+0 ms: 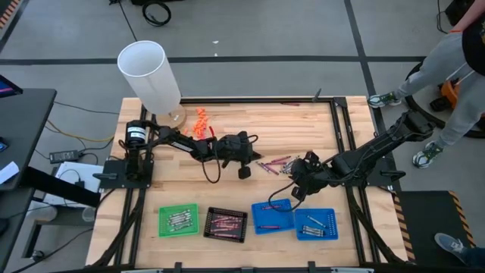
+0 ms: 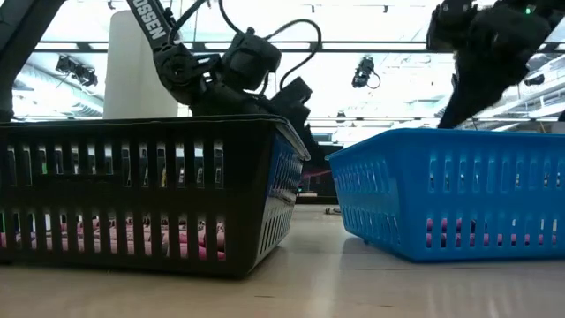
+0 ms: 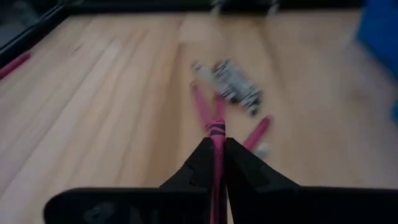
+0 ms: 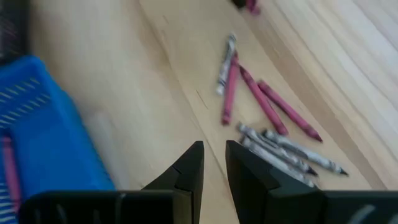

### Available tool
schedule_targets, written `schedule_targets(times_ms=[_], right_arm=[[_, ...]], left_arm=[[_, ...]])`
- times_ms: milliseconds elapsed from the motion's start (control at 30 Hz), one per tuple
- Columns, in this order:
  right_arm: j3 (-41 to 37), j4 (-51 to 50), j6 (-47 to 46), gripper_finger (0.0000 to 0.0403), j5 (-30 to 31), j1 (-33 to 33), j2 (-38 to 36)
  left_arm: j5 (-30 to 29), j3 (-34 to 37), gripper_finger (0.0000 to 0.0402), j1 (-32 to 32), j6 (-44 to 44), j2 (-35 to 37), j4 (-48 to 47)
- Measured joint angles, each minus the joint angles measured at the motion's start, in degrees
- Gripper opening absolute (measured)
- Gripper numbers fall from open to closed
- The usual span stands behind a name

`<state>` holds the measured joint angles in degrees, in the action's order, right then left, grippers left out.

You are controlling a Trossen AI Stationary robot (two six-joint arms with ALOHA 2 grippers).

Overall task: Sort crayons
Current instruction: Put the red crayon into the left blue bin

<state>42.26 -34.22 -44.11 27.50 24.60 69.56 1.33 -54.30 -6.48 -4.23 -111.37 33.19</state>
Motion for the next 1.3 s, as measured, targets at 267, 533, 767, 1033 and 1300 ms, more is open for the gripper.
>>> schedule_targets(times_ms=[267,533,767,1033,1300], right_arm=[[0.02,5.50,7.93,0.0078,3.71,-1.05,-1.73],[0.00,11.75,10.26,0.0102,5.90,-2.21,0.11],[-0.02,19.27,18.52,0.0130,13.56,-1.90,0.54],[0.00,31.06,29.77,0.0128,13.50,-4.11,0.63],[0.00,36.51,36.37,0.0128,9.09,-5.28,0.63]], left_arm=[[8.69,-0.09,0.0025,1.74,0.14,0.11,11.17],[9.01,-0.13,0.0025,3.01,0.40,0.14,23.30],[9.01,-0.16,0.0025,3.15,1.14,0.21,34.06],[10.34,-0.17,0.0025,3.64,2.52,0.22,41.57],[12.47,-0.21,0.0025,5.69,0.69,0.20,44.14]])
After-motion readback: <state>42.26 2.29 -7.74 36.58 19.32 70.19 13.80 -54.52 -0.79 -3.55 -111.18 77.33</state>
